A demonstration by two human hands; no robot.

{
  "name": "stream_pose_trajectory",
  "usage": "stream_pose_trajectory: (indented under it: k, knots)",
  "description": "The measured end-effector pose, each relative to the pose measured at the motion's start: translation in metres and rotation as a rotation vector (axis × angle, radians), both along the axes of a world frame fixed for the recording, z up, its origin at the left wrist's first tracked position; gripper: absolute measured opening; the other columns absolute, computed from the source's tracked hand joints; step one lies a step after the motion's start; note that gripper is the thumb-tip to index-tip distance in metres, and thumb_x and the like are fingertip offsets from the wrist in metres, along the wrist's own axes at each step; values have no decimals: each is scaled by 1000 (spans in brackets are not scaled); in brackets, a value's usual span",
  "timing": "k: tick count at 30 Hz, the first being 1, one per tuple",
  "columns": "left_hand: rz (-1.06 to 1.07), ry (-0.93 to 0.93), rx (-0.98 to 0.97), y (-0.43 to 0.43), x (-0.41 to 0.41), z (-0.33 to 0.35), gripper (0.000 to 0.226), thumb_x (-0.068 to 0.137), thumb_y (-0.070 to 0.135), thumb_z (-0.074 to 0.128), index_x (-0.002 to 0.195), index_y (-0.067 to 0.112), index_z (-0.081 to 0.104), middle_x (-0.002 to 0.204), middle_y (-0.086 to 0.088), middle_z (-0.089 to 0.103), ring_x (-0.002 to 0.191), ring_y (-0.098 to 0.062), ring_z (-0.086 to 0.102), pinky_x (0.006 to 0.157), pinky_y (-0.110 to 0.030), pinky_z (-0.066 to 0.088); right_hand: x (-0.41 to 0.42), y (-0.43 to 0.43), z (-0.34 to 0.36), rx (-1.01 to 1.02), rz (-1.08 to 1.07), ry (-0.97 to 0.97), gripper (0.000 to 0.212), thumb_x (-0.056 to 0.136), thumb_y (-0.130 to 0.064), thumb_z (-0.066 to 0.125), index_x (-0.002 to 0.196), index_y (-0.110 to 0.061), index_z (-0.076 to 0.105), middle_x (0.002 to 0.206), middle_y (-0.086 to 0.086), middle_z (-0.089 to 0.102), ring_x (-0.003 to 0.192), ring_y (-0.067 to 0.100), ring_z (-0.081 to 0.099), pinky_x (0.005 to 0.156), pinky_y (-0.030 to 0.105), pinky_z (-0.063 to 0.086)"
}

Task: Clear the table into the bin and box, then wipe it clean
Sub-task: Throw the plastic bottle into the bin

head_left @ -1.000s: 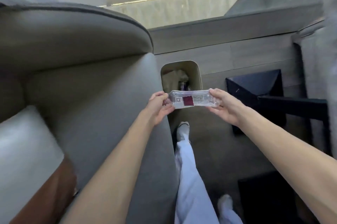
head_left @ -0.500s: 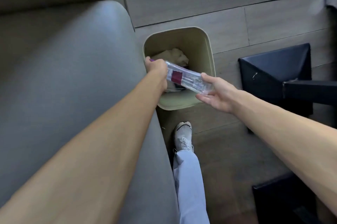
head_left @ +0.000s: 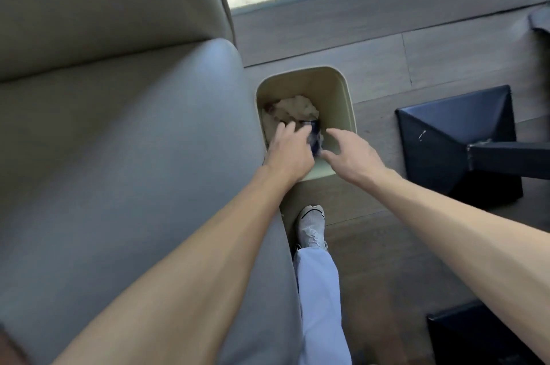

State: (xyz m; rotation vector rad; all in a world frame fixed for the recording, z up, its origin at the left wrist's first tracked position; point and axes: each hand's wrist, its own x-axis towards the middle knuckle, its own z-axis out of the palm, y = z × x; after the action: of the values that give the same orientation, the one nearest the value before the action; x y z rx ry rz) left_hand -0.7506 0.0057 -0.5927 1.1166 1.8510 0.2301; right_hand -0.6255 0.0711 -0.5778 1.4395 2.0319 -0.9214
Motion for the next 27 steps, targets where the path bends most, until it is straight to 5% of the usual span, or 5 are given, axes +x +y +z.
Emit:
stream_pose_trajectory:
  k: [6, 13, 19, 27]
  knots:
    - [-230, 243, -39, -52, 17, 122, 51, 94, 34, 45, 142, 22, 36, 151, -11, 31, 144, -32, 17, 118, -50, 16, 24, -24, 116, 81, 171, 36, 46, 92, -36, 53, 133, -17, 52, 134, 5, 57, 127, 24, 49, 109, 41, 34]
    - [-126, 295, -201, -99, 70, 289, 54, 96, 41, 40, 147, 26, 28, 159, -9, 20, 148, -34, 9, 116, -63, 6, 91, -76, 275, 173, 374, 107, 41, 92, -36, 53, 130, -19, 55, 133, 4, 56, 128, 22, 46, 115, 44, 24]
    - [-18, 345, -165, -142, 156, 419, 50, 97, 41, 37, 144, 24, 32, 150, -7, 36, 143, -34, 23, 114, -63, 15, 171, -116, 396, 262, 308, 302, 44, 94, -39, 50, 135, -23, 51, 140, 3, 50, 135, 21, 40, 118, 42, 17]
    - [-443, 488, -38, -124, 318, 512, 51, 96, 44, 37, 144, 27, 32, 150, -8, 35, 142, -32, 25, 112, -63, 17, 361, -150, 492, 391, 25, 302, 57, 92, -47, 50, 145, -33, 36, 151, 8, 39, 143, 26, 29, 120, 45, 13]
